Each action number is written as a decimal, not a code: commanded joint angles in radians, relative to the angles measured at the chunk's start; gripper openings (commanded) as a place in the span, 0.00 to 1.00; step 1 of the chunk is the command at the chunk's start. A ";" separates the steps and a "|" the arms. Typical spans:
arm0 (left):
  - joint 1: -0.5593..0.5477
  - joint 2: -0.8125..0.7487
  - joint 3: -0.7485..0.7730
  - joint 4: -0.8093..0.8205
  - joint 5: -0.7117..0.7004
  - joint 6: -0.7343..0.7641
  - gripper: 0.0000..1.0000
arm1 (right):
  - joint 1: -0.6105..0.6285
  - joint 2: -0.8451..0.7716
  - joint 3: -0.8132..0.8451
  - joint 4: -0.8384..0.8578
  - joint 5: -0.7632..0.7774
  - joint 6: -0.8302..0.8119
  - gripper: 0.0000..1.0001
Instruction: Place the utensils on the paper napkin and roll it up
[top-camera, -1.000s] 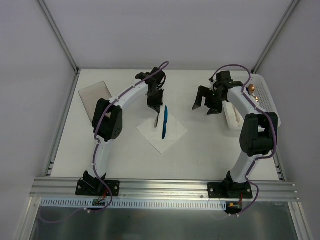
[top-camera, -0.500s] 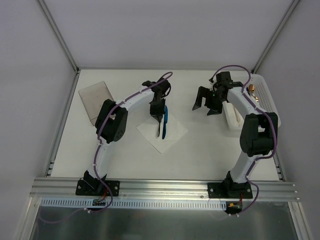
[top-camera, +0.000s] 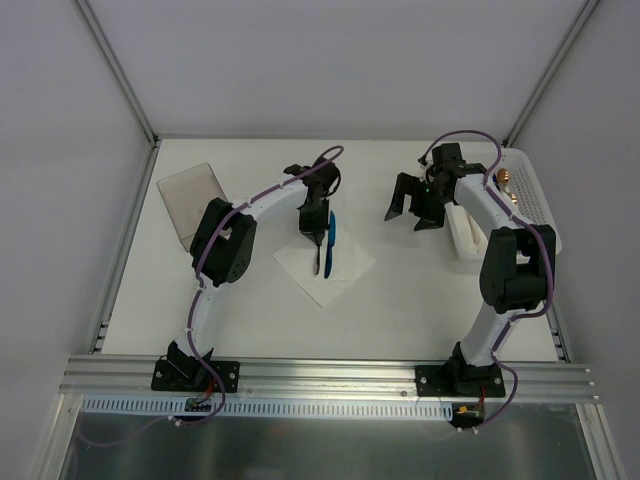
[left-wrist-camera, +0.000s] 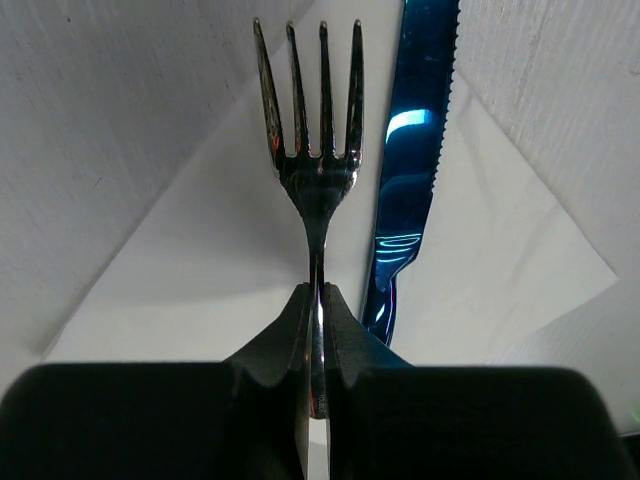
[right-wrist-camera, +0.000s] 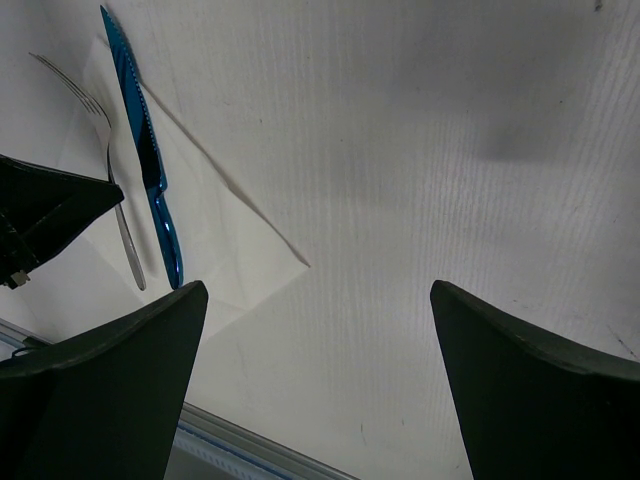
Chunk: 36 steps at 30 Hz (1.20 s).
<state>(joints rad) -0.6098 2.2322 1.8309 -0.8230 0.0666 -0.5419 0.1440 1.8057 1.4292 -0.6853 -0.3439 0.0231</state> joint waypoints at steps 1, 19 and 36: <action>-0.010 -0.028 0.007 -0.001 -0.010 -0.024 0.00 | 0.002 -0.049 0.000 0.000 0.016 -0.003 0.99; -0.021 -0.005 0.002 -0.001 0.006 -0.049 0.04 | 0.002 -0.049 -0.003 0.000 0.020 -0.005 0.99; -0.024 0.009 -0.005 -0.002 0.001 -0.055 0.11 | 0.002 -0.046 -0.001 0.000 0.019 -0.003 0.99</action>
<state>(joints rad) -0.6277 2.2383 1.8294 -0.8169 0.0696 -0.5850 0.1440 1.8057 1.4281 -0.6853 -0.3328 0.0231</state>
